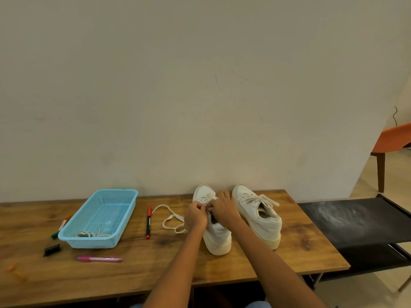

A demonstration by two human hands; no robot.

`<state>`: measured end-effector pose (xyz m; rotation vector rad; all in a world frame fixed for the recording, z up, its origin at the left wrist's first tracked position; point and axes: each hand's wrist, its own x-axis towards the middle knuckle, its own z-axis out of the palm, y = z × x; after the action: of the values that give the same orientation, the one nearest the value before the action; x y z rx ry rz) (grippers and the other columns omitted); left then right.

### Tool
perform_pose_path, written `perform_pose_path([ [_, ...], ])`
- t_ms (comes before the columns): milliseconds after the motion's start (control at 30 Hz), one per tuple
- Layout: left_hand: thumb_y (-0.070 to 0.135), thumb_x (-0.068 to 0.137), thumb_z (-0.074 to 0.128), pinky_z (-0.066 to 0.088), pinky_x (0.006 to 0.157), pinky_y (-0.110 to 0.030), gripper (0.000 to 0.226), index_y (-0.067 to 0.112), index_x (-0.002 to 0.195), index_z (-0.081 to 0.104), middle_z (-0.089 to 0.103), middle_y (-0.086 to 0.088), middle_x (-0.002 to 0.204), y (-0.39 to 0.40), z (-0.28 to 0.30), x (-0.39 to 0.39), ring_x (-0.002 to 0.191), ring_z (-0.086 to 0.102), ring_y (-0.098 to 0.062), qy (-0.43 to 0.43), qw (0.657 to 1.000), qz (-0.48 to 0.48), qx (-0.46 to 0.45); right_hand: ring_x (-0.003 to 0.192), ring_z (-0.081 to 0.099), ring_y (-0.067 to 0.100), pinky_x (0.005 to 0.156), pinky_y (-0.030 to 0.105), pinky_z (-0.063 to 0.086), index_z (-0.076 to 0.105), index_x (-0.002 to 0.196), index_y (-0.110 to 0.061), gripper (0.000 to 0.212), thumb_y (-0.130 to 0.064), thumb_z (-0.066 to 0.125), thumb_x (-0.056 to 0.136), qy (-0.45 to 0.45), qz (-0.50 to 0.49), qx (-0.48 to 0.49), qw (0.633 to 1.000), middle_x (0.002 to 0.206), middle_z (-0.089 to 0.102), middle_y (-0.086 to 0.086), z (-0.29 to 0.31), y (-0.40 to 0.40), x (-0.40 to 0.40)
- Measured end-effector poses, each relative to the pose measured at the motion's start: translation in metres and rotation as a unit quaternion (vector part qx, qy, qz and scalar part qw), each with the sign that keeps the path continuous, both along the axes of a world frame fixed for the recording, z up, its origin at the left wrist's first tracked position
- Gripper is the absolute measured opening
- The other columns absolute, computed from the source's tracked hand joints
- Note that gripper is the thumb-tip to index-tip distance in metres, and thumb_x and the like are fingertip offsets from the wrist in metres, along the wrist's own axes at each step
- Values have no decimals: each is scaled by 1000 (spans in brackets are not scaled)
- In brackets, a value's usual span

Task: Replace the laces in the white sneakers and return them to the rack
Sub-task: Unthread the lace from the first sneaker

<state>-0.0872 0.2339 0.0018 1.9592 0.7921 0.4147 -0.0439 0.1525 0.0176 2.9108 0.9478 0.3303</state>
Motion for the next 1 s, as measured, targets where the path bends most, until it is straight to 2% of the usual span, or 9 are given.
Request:
perform_pose_path([
  [100,25,96,51,43,66,-29,20,12,87,64,67,-6,93,0,0,0,86,61,-21,2,1000,-4,0,114,39,26,89,34,39,59,113,-12,27,-29,48,94,-13,7,33,999,124,43,8,2,-1,0],
  [167,25,96,51,43,66,-28,19,15,83,61,66,-5,89,1,1,0,83,60,-20,9,1000,-10,-1,101,45,21,78,27,39,60,102,-12,16,-21,48,96,-57,-47,175,982,111,48,4,7,-4,2],
  [300,25,94,54,40,64,-27,19,16,79,58,64,-3,84,4,4,1,81,59,-20,16,1000,-20,3,108,43,28,87,33,33,54,111,-5,19,-12,42,97,-36,-217,546,809,115,53,11,22,-20,14],
  [367,24,94,54,38,63,-26,19,16,78,57,61,-1,81,4,4,0,79,56,-18,18,1000,-22,6,117,39,27,92,36,34,49,122,-8,27,-14,45,96,5,-148,512,846,126,50,11,30,-25,16],
  [467,24,95,53,39,64,-26,18,16,80,59,65,-4,86,5,2,1,82,59,-20,19,999,-23,12,126,34,29,99,36,34,54,124,-9,32,-23,45,97,46,4,211,976,135,44,12,37,-18,8],
  [600,22,95,52,40,65,-27,17,13,87,64,67,-6,93,4,2,1,85,59,-20,18,999,-25,19,123,35,29,97,38,36,58,120,-15,33,-34,49,94,31,29,-68,997,131,42,13,21,-3,4],
  [700,24,95,52,38,64,-26,17,17,82,60,67,-4,92,4,3,1,82,57,-19,23,999,-21,16,113,45,26,89,29,39,63,113,-12,26,-26,49,95,60,-9,171,983,120,50,11,23,-7,7],
  [800,26,94,53,38,63,-27,17,17,80,58,65,-4,88,5,2,2,80,56,-19,22,999,-21,17,114,44,28,84,27,34,65,106,-7,20,-14,51,94,3,-158,527,835,119,53,13,36,-21,15],
  [1000,26,95,52,40,63,-27,17,14,91,64,66,-4,93,3,0,3,82,57,-18,22,999,-23,32,128,36,26,99,34,35,58,124,-19,32,-27,52,94,41,-3,155,987,134,45,7,29,-18,18],
])
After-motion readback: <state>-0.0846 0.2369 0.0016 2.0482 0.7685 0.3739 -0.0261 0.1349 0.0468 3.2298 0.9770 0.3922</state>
